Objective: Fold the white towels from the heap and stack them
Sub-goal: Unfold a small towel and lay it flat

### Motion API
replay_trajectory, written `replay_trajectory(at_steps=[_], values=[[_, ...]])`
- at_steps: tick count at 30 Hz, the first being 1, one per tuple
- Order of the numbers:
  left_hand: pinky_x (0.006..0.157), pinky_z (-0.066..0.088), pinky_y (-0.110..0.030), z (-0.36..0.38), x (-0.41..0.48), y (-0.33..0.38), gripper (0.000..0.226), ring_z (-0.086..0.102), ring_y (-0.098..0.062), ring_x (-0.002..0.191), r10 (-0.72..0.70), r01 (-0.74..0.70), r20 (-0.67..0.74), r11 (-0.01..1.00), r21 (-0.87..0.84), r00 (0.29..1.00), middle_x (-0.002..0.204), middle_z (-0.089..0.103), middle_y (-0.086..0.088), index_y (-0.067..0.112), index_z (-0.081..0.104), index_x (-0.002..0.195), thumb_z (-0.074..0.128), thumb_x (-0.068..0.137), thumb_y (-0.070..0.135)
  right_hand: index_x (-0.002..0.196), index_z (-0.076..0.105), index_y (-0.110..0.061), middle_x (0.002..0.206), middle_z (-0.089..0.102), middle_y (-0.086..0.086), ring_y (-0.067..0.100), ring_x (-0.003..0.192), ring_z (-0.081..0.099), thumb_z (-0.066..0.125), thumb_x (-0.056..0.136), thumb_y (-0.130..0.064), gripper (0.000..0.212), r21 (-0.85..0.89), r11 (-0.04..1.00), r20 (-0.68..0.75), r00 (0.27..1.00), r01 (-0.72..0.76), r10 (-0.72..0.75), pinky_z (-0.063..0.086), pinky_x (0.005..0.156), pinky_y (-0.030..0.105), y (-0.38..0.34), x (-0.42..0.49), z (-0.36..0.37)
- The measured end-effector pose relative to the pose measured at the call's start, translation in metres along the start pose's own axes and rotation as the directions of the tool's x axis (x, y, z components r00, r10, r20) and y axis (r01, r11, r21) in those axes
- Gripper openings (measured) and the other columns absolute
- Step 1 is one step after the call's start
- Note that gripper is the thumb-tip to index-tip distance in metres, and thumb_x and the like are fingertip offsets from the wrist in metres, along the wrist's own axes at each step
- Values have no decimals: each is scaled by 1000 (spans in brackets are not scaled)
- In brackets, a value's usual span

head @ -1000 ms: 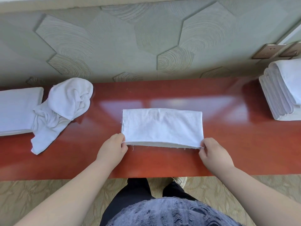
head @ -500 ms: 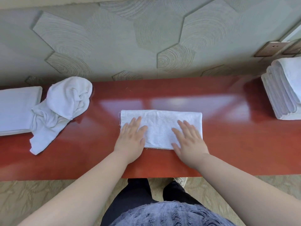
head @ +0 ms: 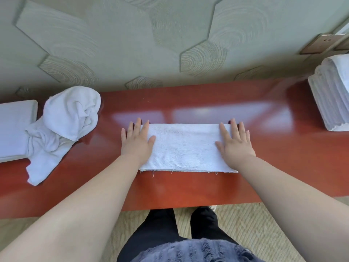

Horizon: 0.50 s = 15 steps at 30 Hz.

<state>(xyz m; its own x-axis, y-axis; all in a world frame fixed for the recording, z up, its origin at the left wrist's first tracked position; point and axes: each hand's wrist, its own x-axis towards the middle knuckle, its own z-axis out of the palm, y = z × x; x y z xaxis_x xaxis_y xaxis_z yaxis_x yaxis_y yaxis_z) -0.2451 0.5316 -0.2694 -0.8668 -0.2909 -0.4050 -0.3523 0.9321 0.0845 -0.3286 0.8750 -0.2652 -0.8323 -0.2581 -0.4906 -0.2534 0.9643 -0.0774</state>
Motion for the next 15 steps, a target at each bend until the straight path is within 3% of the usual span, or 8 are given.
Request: replay_trajectory(at_steps=[2,4,6,7,10,12,15], values=[[125,10,-52,-5,6,-8,53,14,-30,156,-45,39,-72,996,-85,996,170,20,-2,31,37,154,44,105,49,164,2,-24,171,1,4,30,156,-1,38,107,-39,70,193,977,-74,992,-86,102,9,128,46,4,-1,-5],[115,27,-48,-15,14,-9,35,34,-31,141,-55,39,-117,990,-135,992,151,44,-3,26,60,127,60,98,46,162,17,-19,162,29,3,31,148,20,51,101,-25,70,354,923,-138,968,-148,208,25,122,43,8,2,-15],[100,37,-43,-30,23,-5,18,48,-29,119,-61,50,-69,988,-145,996,120,56,3,29,59,94,69,92,45,152,36,-20,143,48,6,33,135,34,56,94,-21,61,390,903,-100,966,-181,237,38,110,44,12,11,-28],[91,40,-40,-36,25,-3,21,54,-28,108,-71,67,-19,982,-178,997,107,59,5,29,54,87,70,90,42,144,45,-22,133,55,6,32,131,39,58,91,-23,55,392,897,-38,971,-204,237,43,104,44,13,17,-35],[74,47,-35,-42,26,-3,20,63,-24,87,-152,195,139,900,-389,978,92,65,4,22,59,92,74,86,33,127,58,-23,115,63,4,29,124,46,62,87,-34,41,345,899,148,962,-269,231,51,91,40,18,26,-50],[70,48,-35,-39,18,-7,23,62,-23,76,-206,263,168,830,-492,964,84,67,-1,12,65,86,74,85,33,116,56,-20,106,61,4,30,112,53,63,88,-32,32,421,868,167,963,-264,212,49,78,34,21,27,-55],[72,50,-37,-32,-5,-4,31,62,-23,77,-266,299,145,751,-589,953,86,69,-4,9,68,93,70,90,39,115,45,-17,102,55,2,27,93,57,65,86,-27,37,680,660,208,947,-320,244,44,67,31,24,19,-54]])
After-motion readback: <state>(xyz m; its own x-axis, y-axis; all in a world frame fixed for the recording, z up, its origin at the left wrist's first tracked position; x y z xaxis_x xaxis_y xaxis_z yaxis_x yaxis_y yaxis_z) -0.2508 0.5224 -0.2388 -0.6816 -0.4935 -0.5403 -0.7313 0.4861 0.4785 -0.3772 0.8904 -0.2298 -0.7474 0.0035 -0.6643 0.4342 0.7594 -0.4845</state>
